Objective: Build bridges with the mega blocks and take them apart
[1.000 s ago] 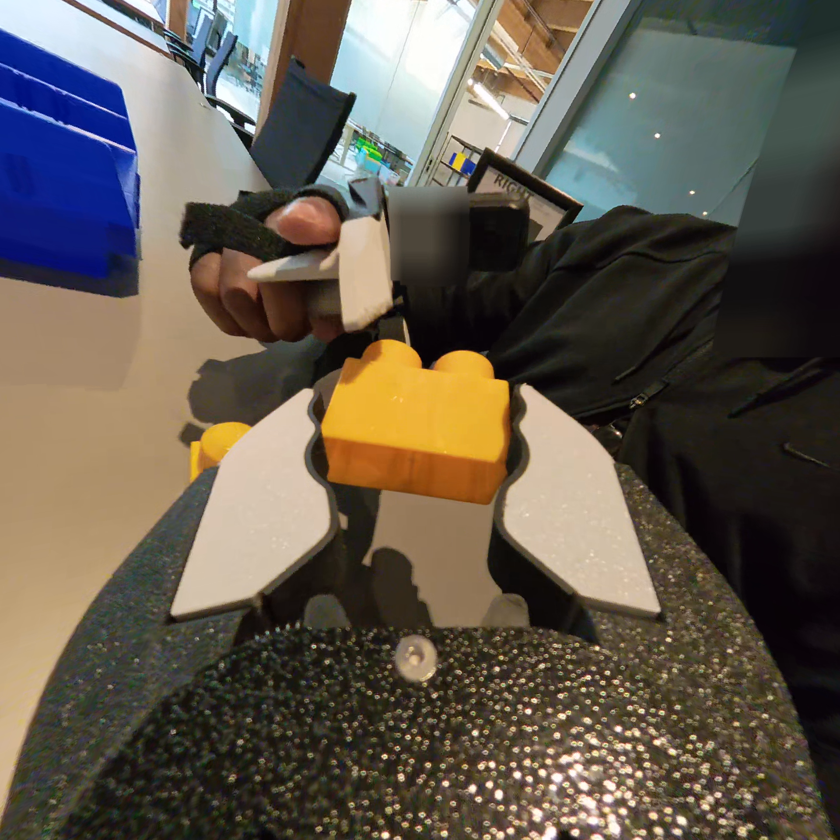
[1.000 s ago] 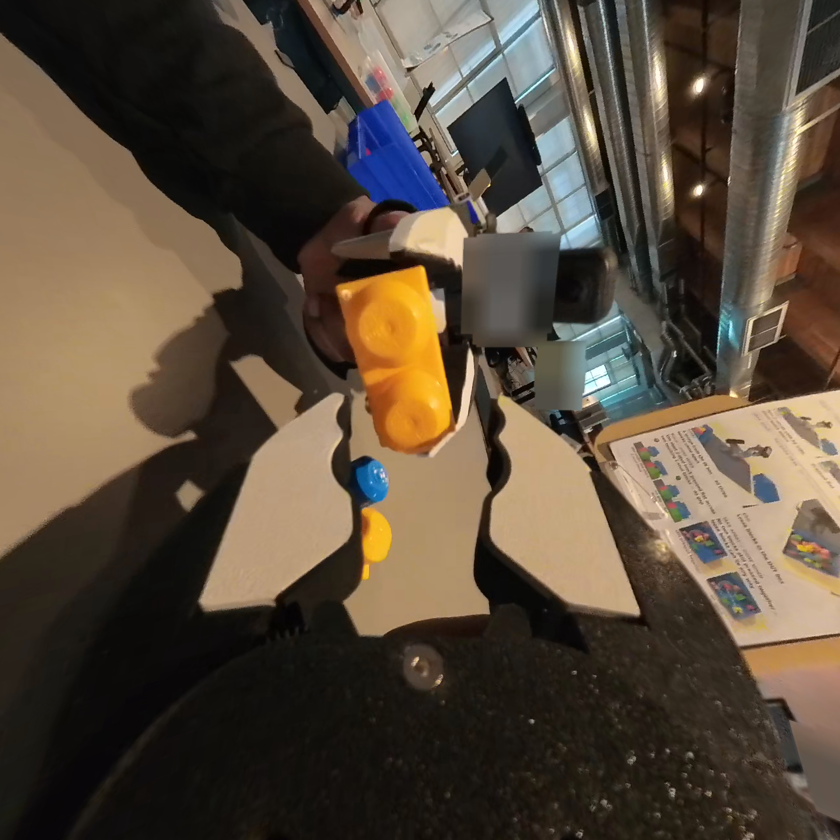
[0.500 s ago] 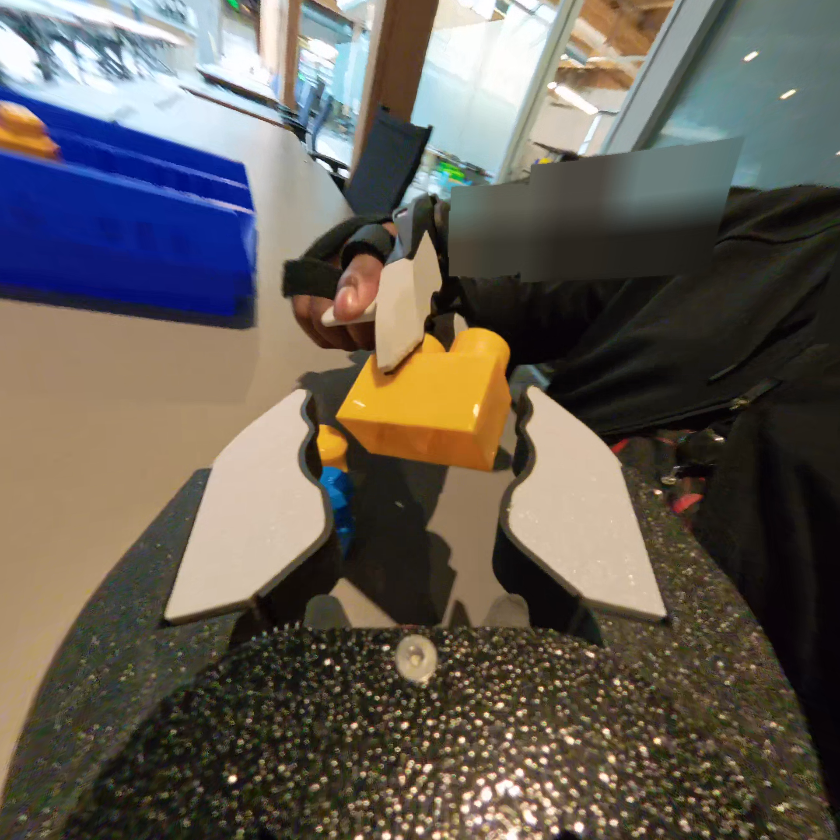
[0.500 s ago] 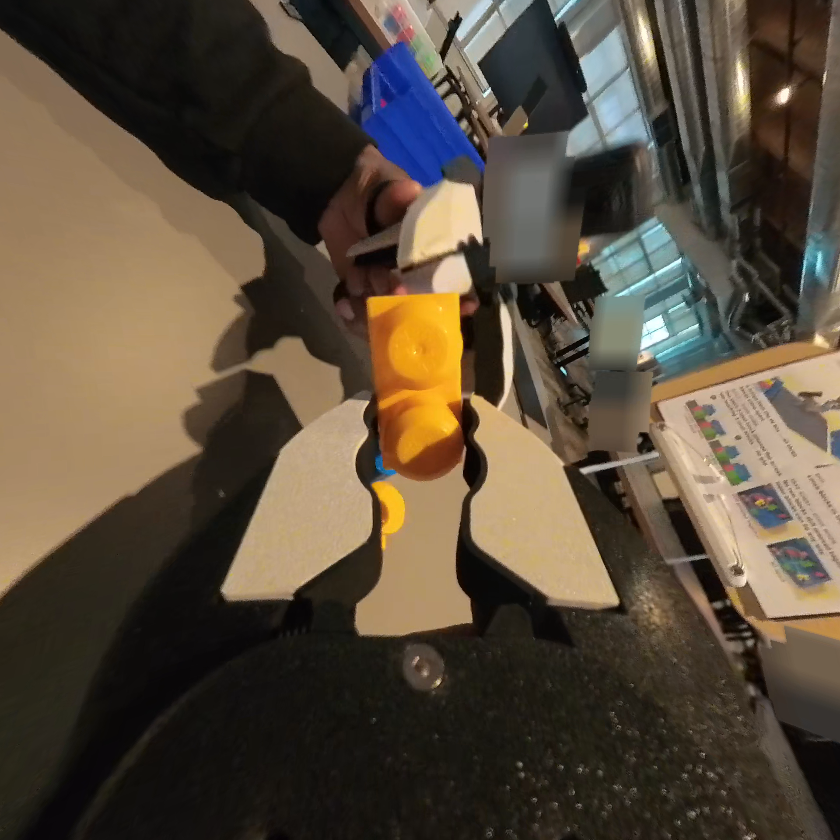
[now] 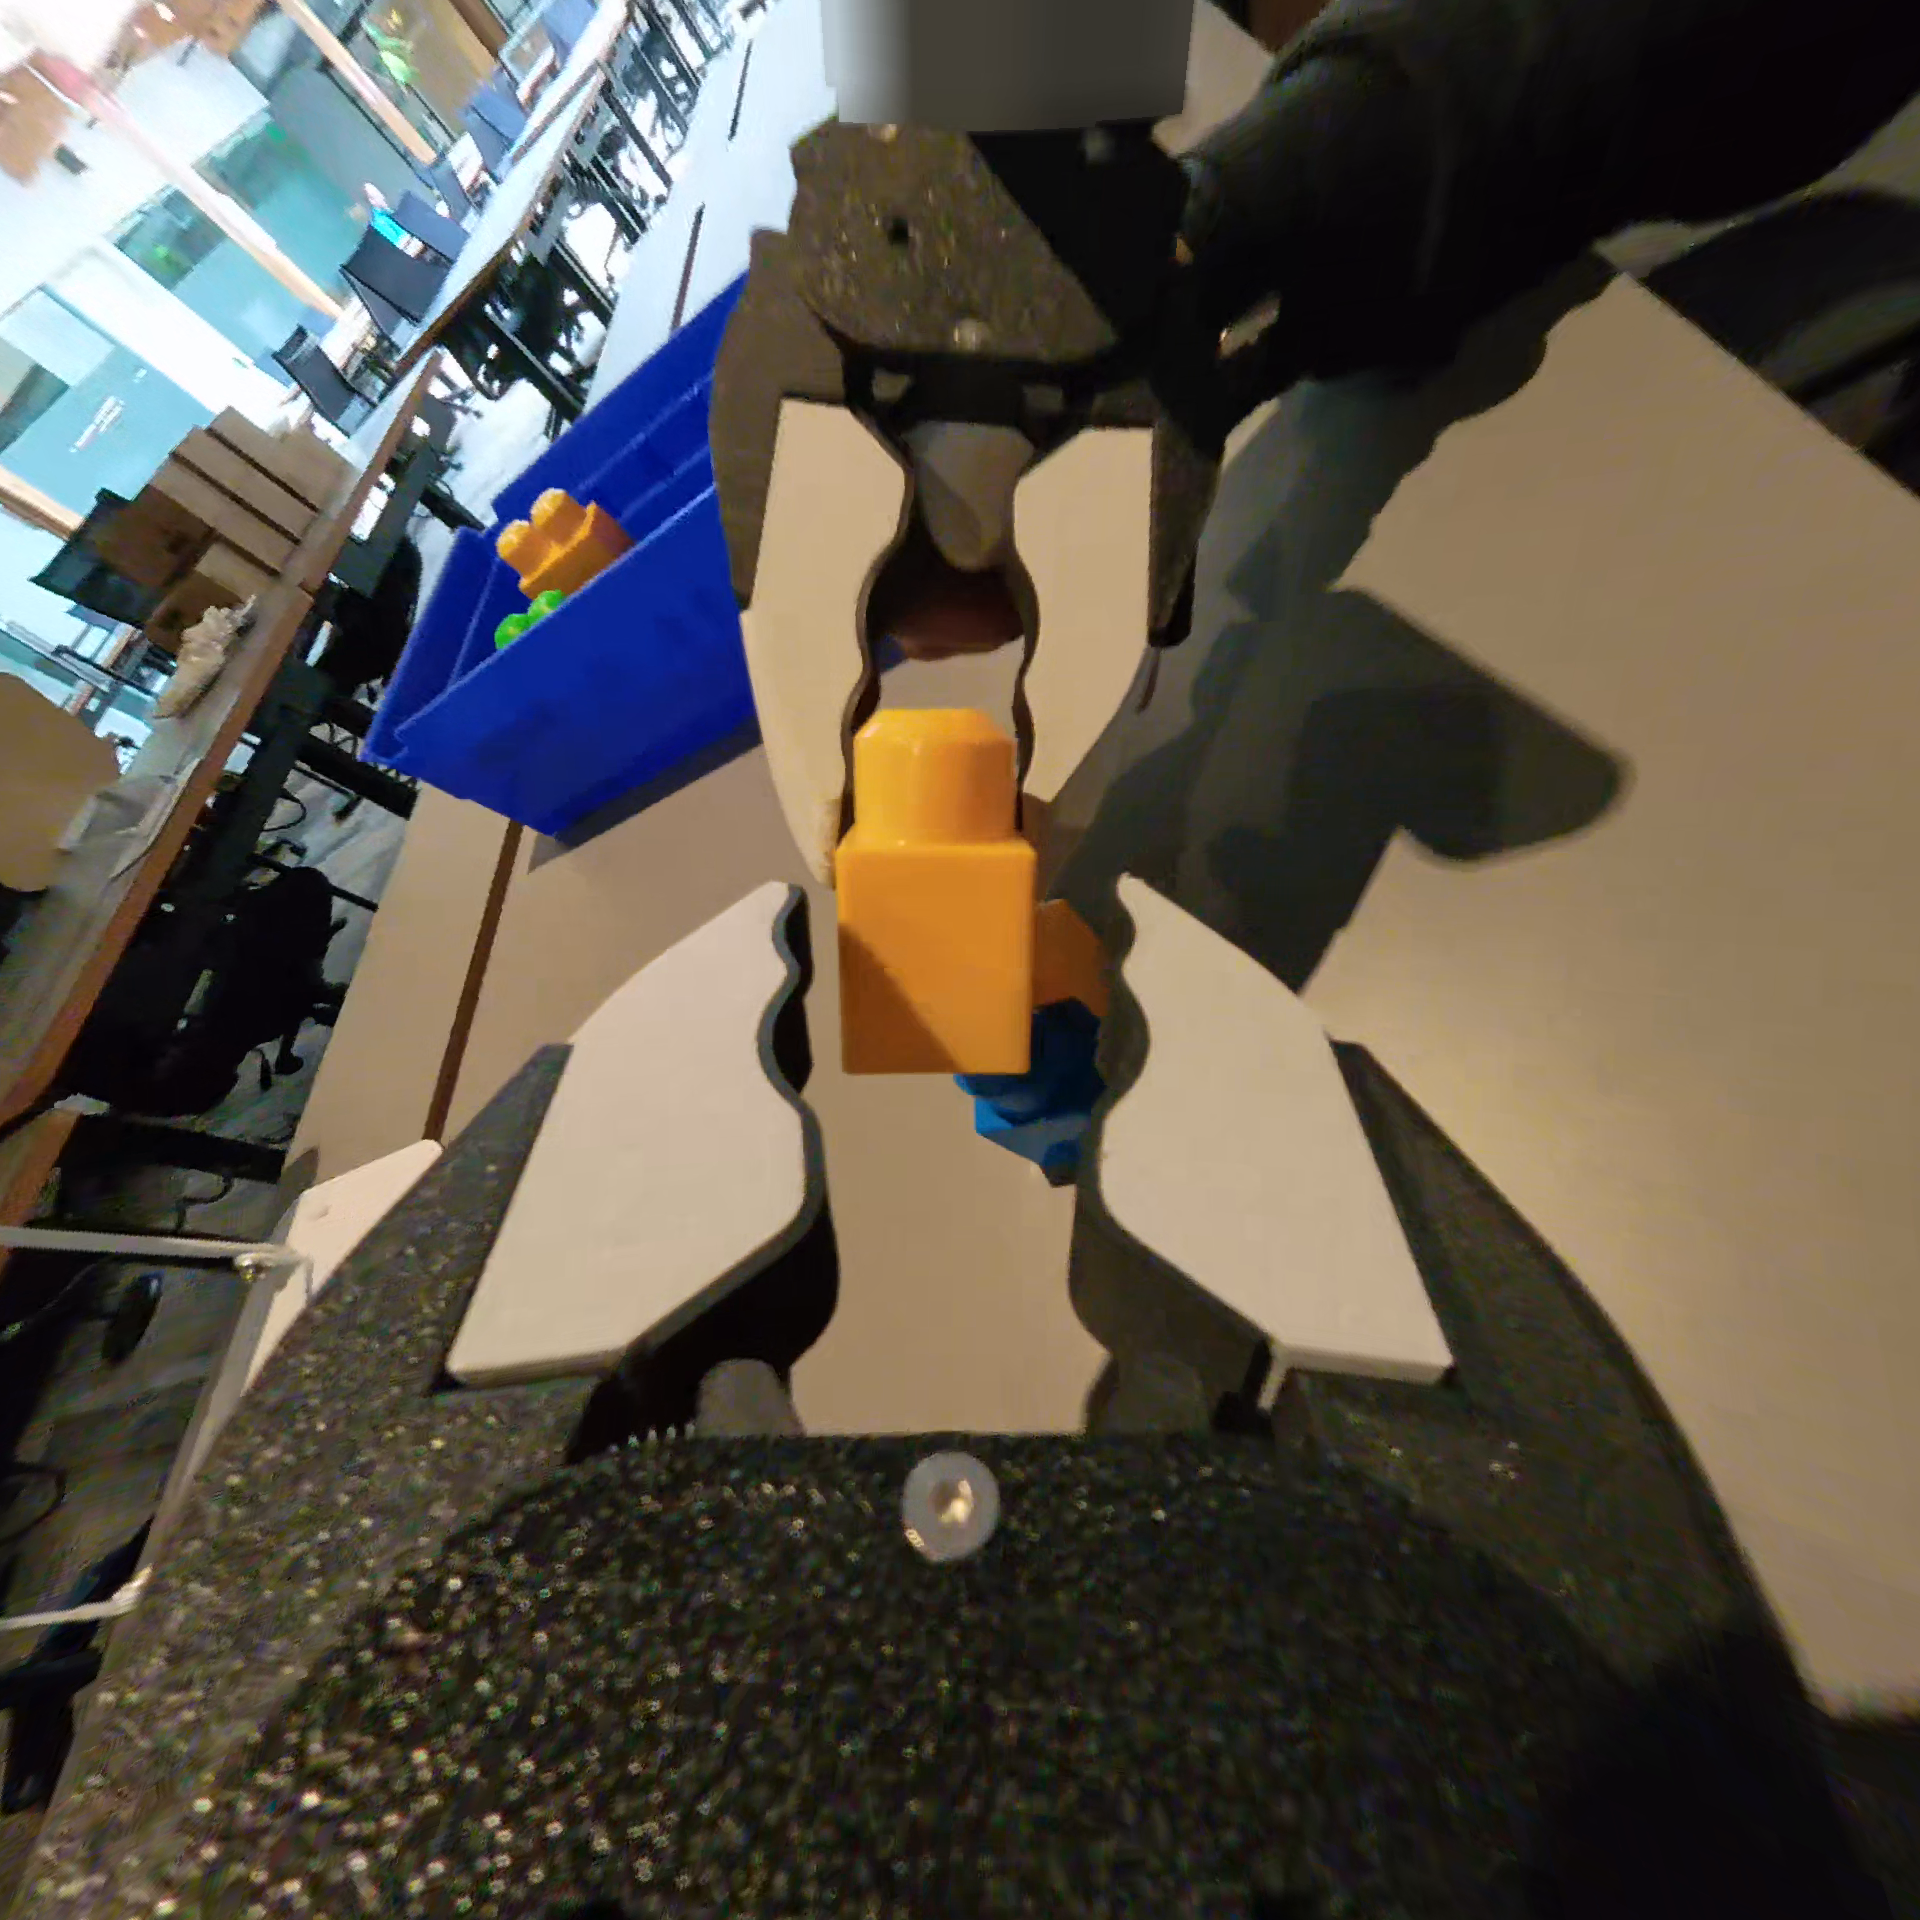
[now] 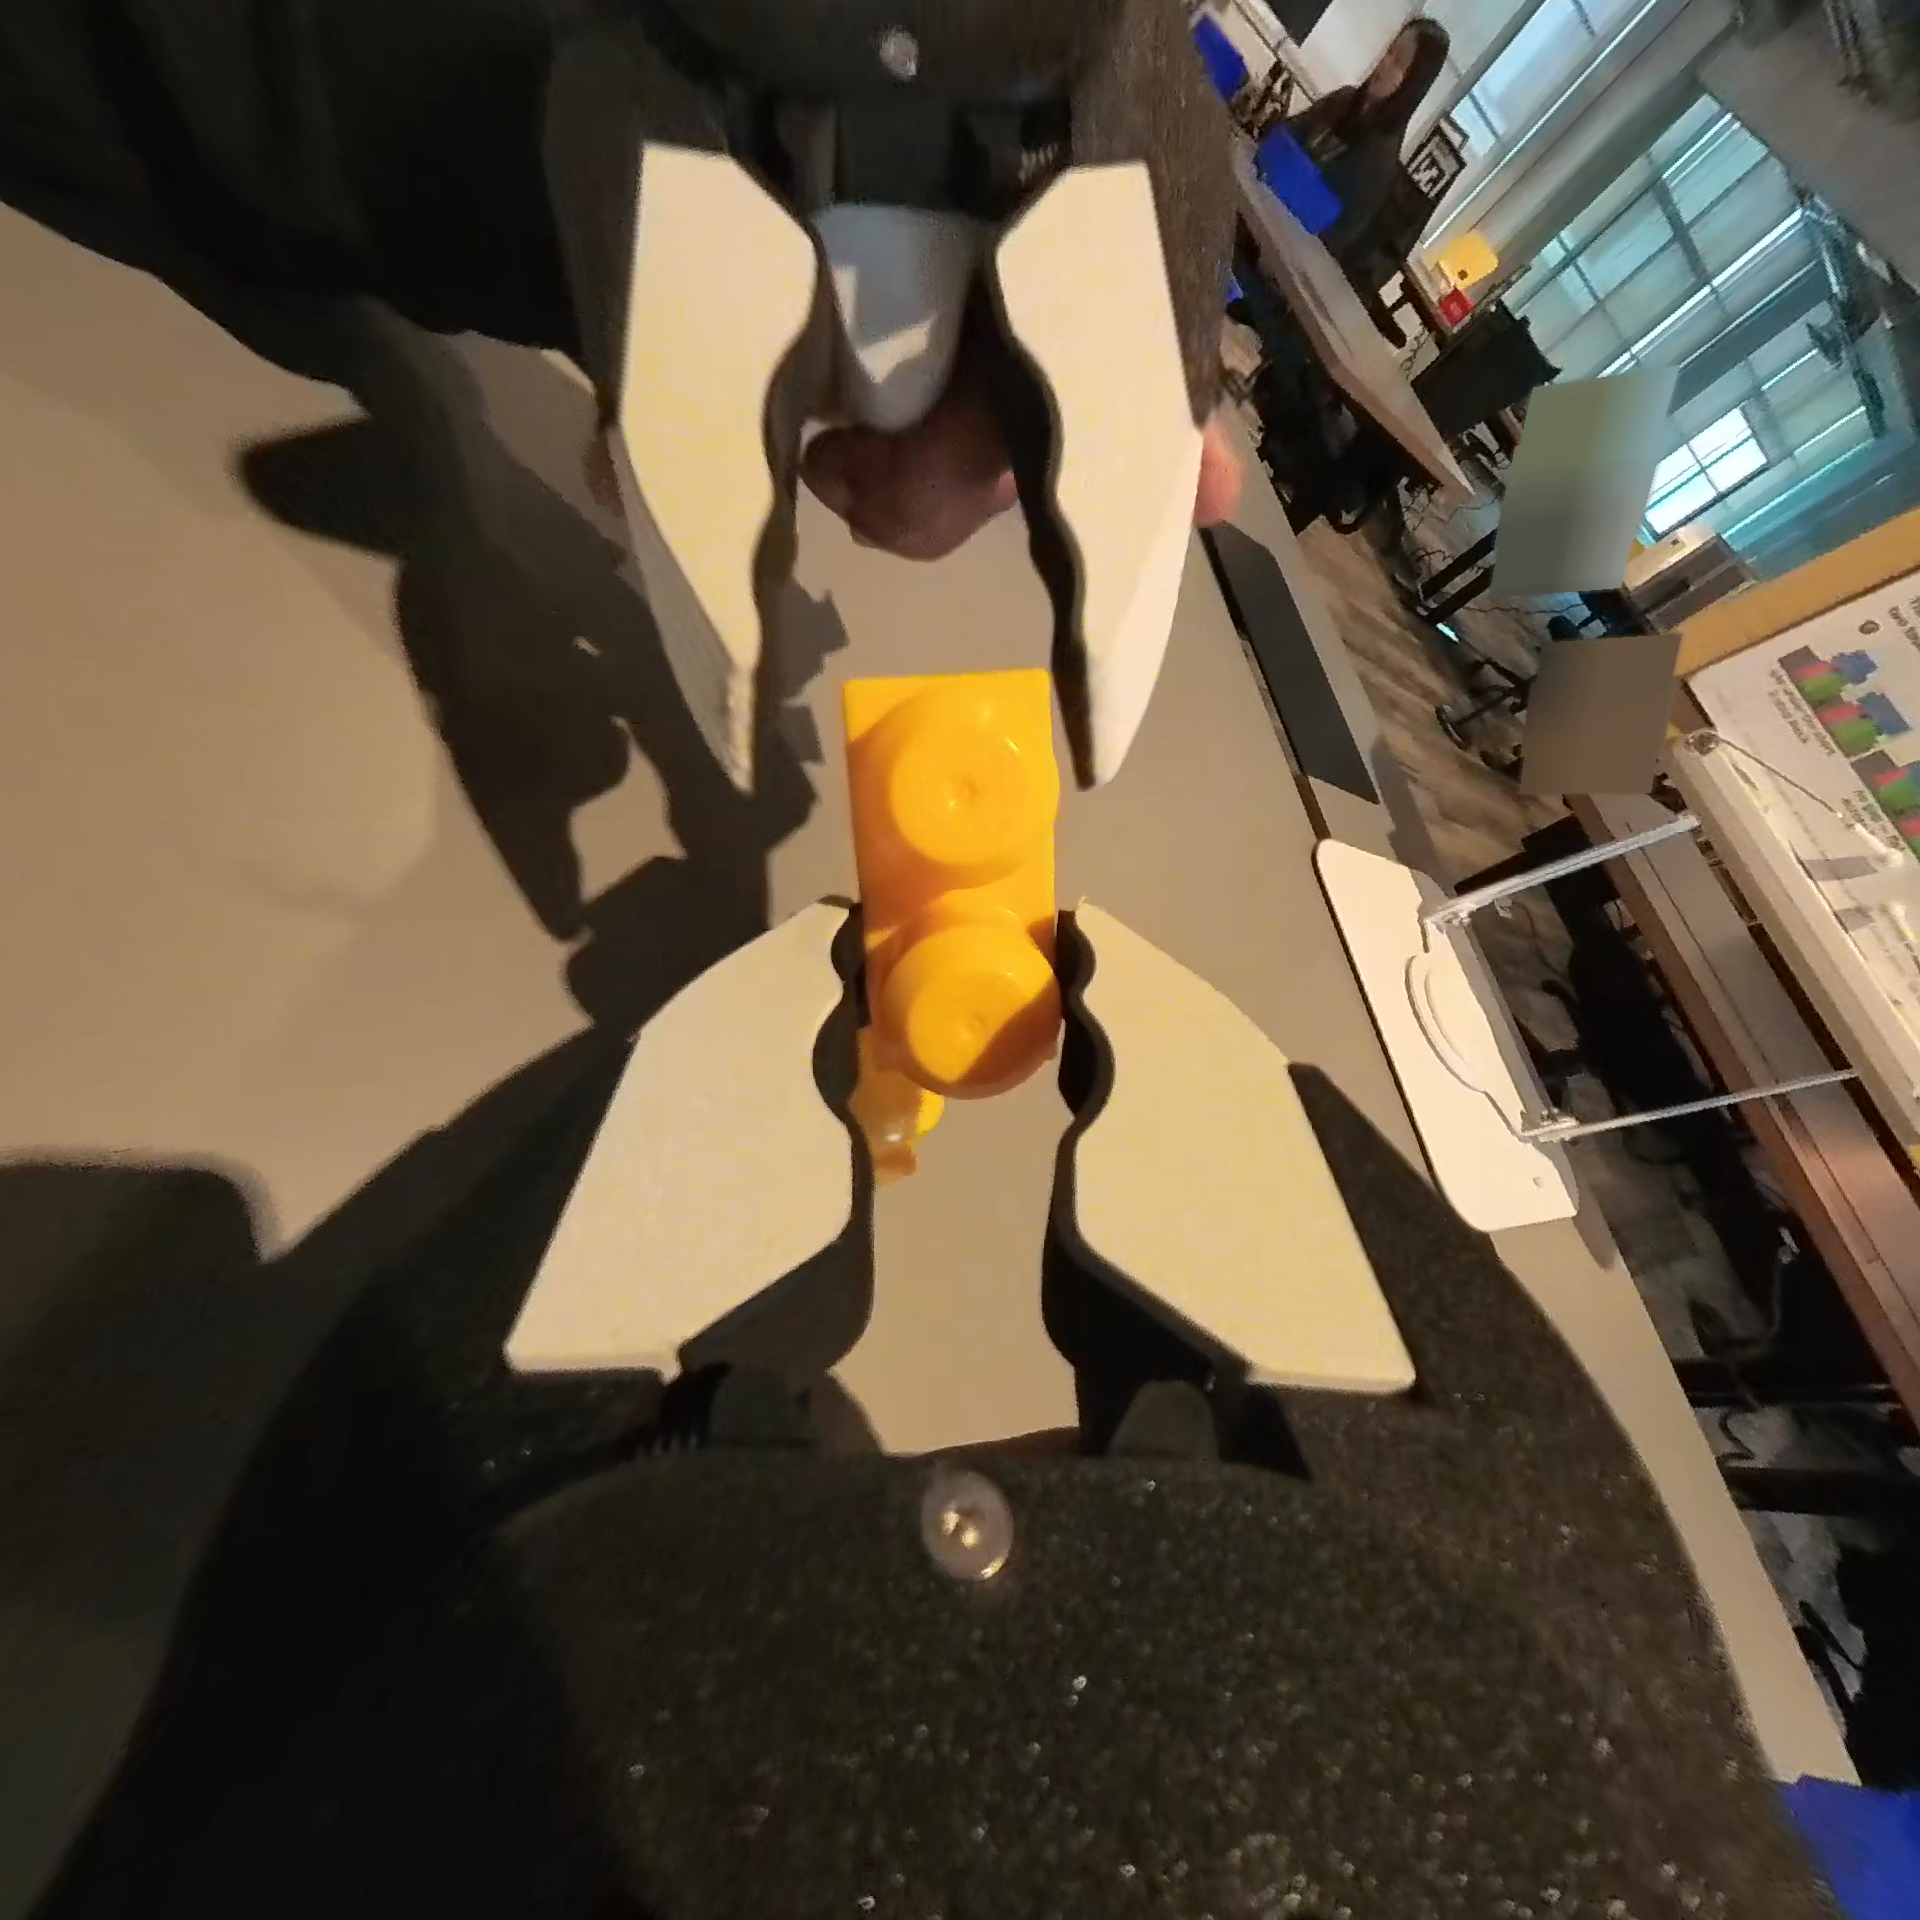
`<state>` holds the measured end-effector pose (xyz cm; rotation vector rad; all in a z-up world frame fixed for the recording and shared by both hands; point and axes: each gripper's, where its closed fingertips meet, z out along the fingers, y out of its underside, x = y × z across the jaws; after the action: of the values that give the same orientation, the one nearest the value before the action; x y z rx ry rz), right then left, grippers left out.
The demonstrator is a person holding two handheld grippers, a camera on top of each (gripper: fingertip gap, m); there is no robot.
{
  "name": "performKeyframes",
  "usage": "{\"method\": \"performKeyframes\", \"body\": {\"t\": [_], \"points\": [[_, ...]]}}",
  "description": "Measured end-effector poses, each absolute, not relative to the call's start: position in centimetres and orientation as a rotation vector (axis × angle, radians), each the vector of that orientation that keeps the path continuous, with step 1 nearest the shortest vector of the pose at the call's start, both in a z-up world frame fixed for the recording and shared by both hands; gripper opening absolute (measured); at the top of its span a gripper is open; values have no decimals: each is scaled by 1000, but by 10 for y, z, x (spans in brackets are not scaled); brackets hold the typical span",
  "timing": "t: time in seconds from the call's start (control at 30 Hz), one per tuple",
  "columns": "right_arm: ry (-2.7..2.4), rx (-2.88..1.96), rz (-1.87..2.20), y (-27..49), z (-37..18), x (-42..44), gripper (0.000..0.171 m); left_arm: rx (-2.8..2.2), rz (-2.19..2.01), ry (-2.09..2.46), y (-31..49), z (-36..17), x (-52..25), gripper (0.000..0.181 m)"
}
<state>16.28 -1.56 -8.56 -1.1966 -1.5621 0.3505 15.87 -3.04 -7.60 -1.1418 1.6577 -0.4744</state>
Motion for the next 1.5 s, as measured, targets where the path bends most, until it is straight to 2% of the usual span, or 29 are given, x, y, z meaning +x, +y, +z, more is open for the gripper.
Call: {"method": "performKeyframes", "body": {"t": [0.1,0.27,0.53,0.73,1.1,1.5], "points": [[-1572,-1182,332,-18,-85,161,35,-1160,-446,1662,-27,-80,159,36],[-1512,-1169,378,-16,-76,162,37,-1230,-593,1572,-24,-73,160,36],[-1400,-1238,747,-21,-63,166,44,-1222,-1161,1282,-26,-47,160,36],[-1324,-1265,926,-23,-56,167,44,-1128,-1361,1127,-25,-25,151,36],[-1307,-1284,969,-22,-53,169,38,-1166,-1321,1168,-24,-38,160,36],[-1484,-1443,762,-7,-99,179,38,-1384,-1065,1420,-16,-92,164,36]]}}
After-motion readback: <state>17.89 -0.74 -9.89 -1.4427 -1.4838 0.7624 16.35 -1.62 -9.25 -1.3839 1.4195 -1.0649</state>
